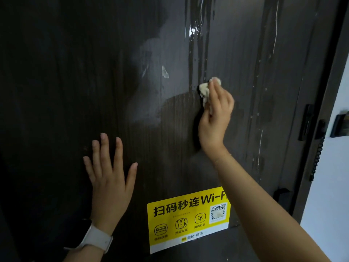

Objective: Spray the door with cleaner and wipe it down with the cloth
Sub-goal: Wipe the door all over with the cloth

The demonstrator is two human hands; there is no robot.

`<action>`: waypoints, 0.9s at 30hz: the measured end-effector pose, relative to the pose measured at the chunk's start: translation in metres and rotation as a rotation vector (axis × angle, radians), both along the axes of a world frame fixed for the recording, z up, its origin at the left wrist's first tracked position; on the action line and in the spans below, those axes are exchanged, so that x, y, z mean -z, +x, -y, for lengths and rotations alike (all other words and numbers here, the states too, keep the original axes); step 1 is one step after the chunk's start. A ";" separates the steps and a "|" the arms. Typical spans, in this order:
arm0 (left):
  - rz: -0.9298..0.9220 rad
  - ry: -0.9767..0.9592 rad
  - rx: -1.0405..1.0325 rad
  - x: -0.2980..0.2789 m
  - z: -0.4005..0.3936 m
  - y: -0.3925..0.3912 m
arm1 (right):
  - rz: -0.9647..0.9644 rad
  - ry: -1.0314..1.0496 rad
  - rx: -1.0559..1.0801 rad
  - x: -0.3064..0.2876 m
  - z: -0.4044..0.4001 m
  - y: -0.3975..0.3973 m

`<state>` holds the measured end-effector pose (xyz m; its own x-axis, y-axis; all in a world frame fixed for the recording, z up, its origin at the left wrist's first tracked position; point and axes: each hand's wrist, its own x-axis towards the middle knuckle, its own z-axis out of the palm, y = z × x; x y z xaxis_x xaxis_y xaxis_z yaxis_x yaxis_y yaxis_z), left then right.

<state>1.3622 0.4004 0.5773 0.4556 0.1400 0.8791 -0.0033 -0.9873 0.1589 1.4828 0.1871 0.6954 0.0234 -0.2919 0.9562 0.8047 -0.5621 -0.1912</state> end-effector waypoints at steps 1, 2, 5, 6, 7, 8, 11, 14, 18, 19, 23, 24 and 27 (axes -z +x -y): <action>0.000 -0.005 0.002 0.000 0.000 0.000 | -0.001 -0.041 0.016 0.001 -0.003 0.002; 0.000 -0.008 0.005 0.000 0.000 0.000 | 0.013 -0.084 0.033 0.004 -0.003 0.003; 0.006 -0.011 0.016 0.001 0.003 -0.002 | 0.041 -0.173 0.077 0.012 0.009 0.002; 0.006 -0.011 0.016 0.001 0.003 -0.002 | 0.033 -0.192 0.090 0.013 0.014 0.002; 0.004 -0.014 0.014 0.000 0.003 -0.004 | 0.024 -0.199 0.094 0.015 0.018 0.003; 0.000 -0.022 0.011 -0.002 0.003 -0.006 | 0.003 -0.194 0.086 0.018 0.021 0.002; -0.017 -0.037 -0.024 -0.008 0.005 -0.016 | 0.001 -0.207 0.053 0.032 0.021 -0.014; -0.029 -0.036 -0.048 -0.014 0.007 -0.026 | 0.106 -0.313 0.035 0.026 0.002 -0.036; -0.038 -0.037 -0.008 -0.016 -0.001 -0.032 | 0.037 -0.216 0.008 -0.012 -0.041 -0.030; -0.039 -0.038 0.017 -0.015 -0.003 -0.034 | 0.022 -0.219 -0.018 -0.012 -0.051 -0.028; -0.066 -0.013 0.134 -0.013 -0.012 -0.039 | 0.153 -0.623 -0.141 0.042 -0.075 -0.034; -0.065 -0.026 0.164 -0.015 -0.013 -0.040 | 0.202 -0.790 -0.158 0.065 -0.075 -0.037; -0.057 -0.112 0.239 -0.019 -0.014 -0.045 | 0.301 -1.238 -0.087 0.104 -0.060 -0.040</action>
<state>1.3174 0.4143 0.5961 0.5357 0.1176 0.8362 -0.2218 -0.9359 0.2737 1.4432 0.2470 0.5912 -0.2668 0.7853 0.5587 0.7679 -0.1772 0.6156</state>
